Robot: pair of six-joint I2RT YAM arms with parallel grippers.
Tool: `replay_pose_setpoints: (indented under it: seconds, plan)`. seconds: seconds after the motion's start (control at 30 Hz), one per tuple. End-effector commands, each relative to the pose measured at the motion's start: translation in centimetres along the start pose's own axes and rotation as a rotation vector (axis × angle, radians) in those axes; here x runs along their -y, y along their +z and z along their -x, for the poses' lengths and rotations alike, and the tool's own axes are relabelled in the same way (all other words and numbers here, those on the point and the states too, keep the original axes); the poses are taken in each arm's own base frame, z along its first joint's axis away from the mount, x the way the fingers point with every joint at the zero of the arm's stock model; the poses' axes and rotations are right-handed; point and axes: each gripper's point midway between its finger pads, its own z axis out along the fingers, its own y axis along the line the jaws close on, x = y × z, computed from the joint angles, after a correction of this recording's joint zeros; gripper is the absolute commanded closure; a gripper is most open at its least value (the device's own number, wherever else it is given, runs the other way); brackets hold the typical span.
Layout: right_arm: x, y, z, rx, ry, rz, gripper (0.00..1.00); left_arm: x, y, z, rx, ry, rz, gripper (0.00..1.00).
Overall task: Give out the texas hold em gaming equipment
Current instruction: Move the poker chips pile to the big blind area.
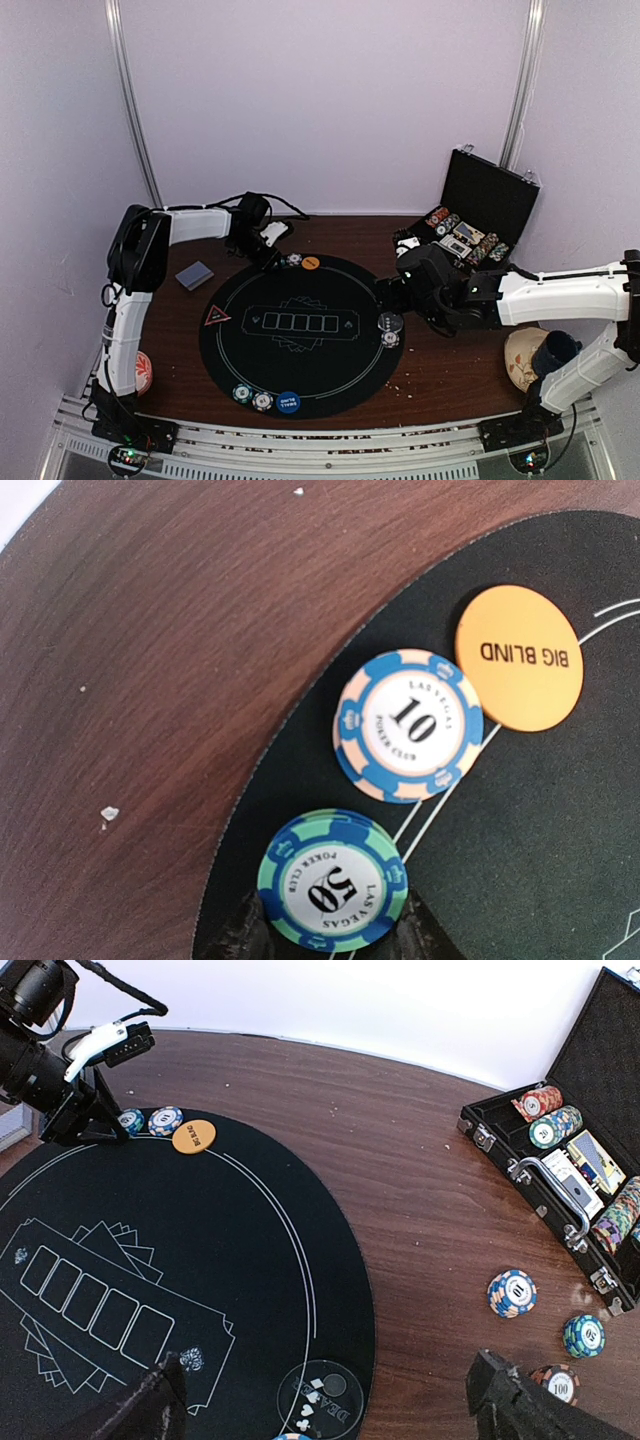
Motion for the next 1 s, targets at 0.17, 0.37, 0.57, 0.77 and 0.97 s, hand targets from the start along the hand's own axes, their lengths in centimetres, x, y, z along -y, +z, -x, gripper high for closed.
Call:
replay_pose_setpoints:
  seconds: [0.17, 0.37, 0.57, 0.77, 0.97]
  plan:
    - [0.3, -0.5, 0.7, 0.029, 0.019, -0.010, 0.01, 0.1, 2.5, -3.1, -0.096, 0.001, 0.003, 0.66]
    - [0.3, -0.4, 0.7, 0.029, 0.018, -0.012, 0.01, 0.4, 3.0, -3.3, -0.101, -0.001, -0.009, 0.66]
    - [0.3, -0.5, 0.7, 0.029, 0.016, -0.013, 0.01, 0.0, 3.1, -2.7, -0.080, -0.006, 0.006, 0.66]
    - [0.3, -0.4, 0.6, 0.028, 0.015, -0.013, 0.01, 0.2, 3.2, -2.3, -0.069, -0.010, -0.002, 0.66]
    - [0.2, -0.2, 0.4, 0.023, 0.010, -0.016, 0.01, 0.0, 3.5, -2.1, -0.067, -0.001, 0.026, 0.66]
